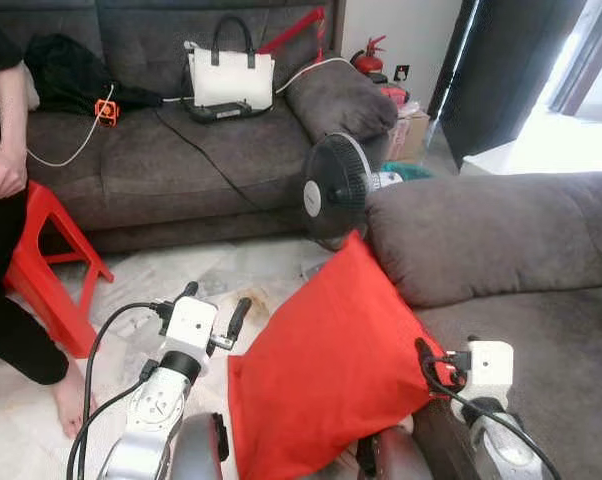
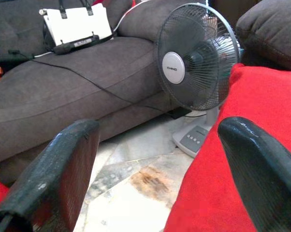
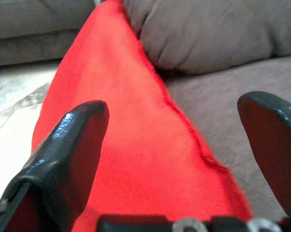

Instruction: Move the pillow to the sofa from floor

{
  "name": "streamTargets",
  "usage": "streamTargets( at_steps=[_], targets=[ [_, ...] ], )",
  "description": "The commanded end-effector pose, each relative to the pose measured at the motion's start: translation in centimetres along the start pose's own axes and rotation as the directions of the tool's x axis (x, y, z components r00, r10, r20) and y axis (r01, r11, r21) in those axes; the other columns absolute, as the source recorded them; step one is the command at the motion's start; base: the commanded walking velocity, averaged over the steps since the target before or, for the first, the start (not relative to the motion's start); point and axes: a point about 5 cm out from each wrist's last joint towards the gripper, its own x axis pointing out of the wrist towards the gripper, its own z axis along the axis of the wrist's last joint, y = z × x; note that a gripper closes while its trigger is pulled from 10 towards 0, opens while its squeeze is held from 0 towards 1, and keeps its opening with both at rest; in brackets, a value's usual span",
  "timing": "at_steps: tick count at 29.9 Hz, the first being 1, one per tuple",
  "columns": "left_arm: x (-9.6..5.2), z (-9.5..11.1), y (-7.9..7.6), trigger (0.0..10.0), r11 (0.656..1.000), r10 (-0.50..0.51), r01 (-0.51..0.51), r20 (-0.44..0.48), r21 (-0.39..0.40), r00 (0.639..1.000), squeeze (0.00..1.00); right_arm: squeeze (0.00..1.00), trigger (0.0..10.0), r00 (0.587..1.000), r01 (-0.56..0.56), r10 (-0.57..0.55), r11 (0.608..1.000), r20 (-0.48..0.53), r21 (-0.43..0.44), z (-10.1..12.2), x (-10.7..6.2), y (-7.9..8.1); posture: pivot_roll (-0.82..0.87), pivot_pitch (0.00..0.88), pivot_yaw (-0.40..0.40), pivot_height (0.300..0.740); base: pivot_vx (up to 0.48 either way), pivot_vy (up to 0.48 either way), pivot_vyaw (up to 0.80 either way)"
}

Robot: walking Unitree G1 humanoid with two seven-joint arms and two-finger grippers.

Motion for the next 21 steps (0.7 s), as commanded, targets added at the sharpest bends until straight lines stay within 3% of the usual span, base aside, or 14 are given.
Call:
streamTargets(
  at_steps=[1,13,21],
  targets=[
    [0.0,-0.1,-0.4,10.0,1.000,-0.019,0.019,-0.014,0.007,1.000,0.00,0.00,10.0,1.000,-0.026,0.027,0.999,-0.011,0.047,0.3,0.5,0.3,0.11,0.000,-0.076,0.538,0.000,0.000,0.00],
    [0.1,-0.2,-0.4,10.0,1.000,-0.011,0.011,-0.018,0.004,1.000,0.00,0.00,10.0,0.996,-0.042,0.054,0.988,-0.073,0.150,0.5,2.0,0.2,0.11,0.000,-0.088,0.538,0.000,0.000,0.00],
    [0.2,-0.1,-0.2,10.0,1.000,0.004,-0.004,-0.012,0.003,1.000,0.00,0.00,10.0,0.993,0.059,-0.039,0.982,-0.111,0.181,0.5,2.7,-0.8,0.12,0.000,-0.103,0.538,0.000,0.000,0.00]
  ],
)
